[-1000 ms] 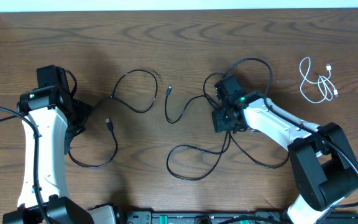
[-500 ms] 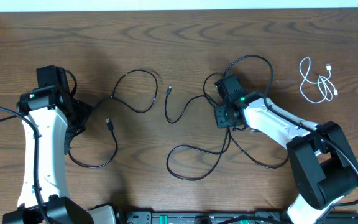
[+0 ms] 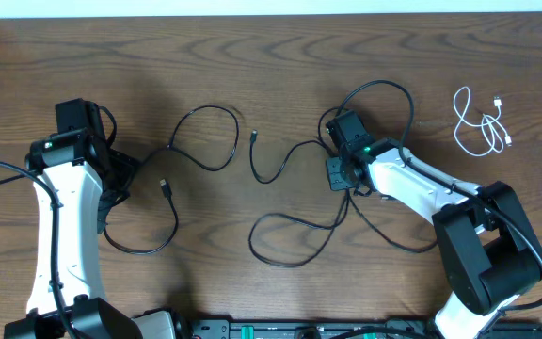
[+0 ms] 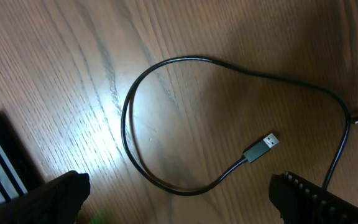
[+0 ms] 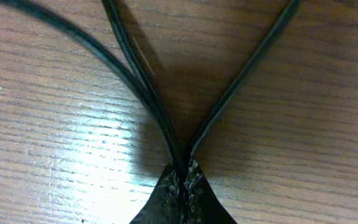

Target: Untangle cables

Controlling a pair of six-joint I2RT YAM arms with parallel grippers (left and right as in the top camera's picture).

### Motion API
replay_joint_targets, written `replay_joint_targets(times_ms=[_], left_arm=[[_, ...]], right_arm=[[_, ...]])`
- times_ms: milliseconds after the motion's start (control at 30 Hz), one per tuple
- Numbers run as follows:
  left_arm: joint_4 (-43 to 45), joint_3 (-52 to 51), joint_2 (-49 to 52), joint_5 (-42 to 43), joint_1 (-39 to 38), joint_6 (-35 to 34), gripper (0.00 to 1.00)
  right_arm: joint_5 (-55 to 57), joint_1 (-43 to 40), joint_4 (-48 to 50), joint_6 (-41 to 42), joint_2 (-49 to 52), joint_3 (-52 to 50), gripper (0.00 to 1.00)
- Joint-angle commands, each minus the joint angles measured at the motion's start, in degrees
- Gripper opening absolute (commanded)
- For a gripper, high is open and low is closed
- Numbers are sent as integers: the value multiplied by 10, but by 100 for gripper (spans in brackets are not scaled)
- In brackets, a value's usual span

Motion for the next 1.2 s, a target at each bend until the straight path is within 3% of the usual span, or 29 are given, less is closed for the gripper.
replay_joint_targets(times_ms=[0, 267, 500, 633, 900, 1167], left_arm=[[-3, 3, 1, -3, 1, 3, 98], [-3, 3, 1, -3, 1, 3, 97], [-3, 3, 1, -3, 1, 3, 98], [-3, 3, 1, -3, 1, 3, 98], [-3, 3, 1, -3, 1, 3, 98], [-3, 3, 1, -3, 1, 3, 98]], right_arm=[[-13, -6, -8, -2, 21, -14, 1], [-124, -51, -50, -130, -126, 33, 1], [-122, -110, 9, -141, -336, 50, 1], [-40, -169, 54, -142, -395, 63, 1], [94, -334, 147, -138, -441, 69, 1], [95, -465, 31, -68, -401, 69, 1]])
